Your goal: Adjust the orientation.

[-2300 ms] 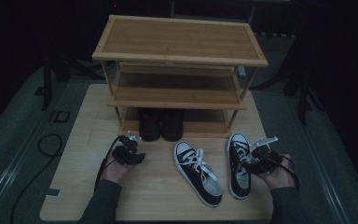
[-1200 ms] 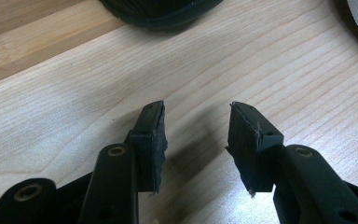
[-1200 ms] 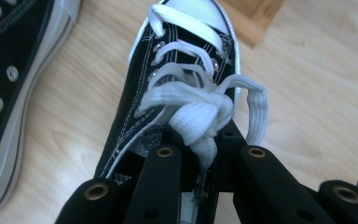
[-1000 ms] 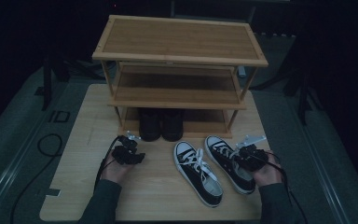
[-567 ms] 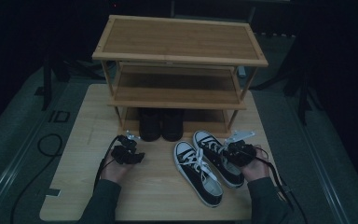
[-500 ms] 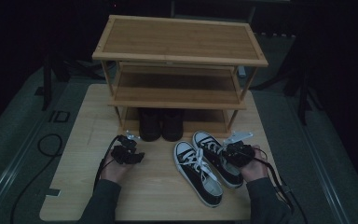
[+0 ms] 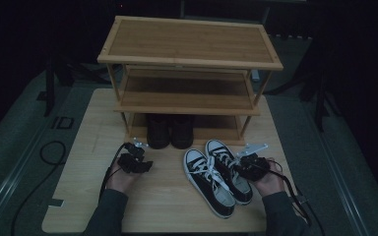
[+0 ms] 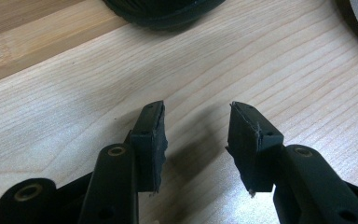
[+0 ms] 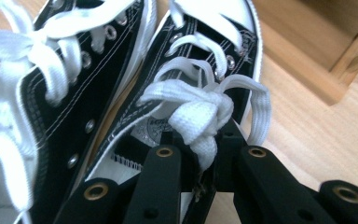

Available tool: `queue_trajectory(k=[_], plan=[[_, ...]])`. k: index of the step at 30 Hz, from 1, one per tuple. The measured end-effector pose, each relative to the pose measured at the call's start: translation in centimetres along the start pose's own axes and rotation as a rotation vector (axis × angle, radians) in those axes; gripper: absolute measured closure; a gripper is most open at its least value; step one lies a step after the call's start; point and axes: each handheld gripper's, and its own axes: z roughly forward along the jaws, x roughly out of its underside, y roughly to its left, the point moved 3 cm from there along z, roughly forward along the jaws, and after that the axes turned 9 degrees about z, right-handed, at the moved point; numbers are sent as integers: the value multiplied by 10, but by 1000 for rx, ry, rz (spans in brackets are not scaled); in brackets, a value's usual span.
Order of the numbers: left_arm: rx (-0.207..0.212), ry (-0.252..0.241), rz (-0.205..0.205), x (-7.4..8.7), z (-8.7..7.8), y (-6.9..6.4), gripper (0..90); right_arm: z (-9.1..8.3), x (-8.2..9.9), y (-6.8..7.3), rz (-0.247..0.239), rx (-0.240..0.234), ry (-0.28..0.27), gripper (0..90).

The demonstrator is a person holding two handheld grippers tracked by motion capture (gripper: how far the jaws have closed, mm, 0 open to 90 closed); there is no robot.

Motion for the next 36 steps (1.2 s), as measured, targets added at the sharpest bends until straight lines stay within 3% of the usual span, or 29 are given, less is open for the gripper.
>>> queue_trajectory(k=[7, 14, 22, 36], plan=[[1, 2, 1, 0, 0, -1, 568, 2, 3, 0, 10, -12, 48, 814], [-2, 2, -2, 1, 0, 1, 563, -1, 4, -1, 0, -23, 67, 712], [-1, 6, -1, 1, 1, 1, 560, -15, 2, -4, 4, -42, 56, 584], [0, 5, -8, 1, 2, 2, 559, -41, -9, -5, 10, -65, -9, 471]])
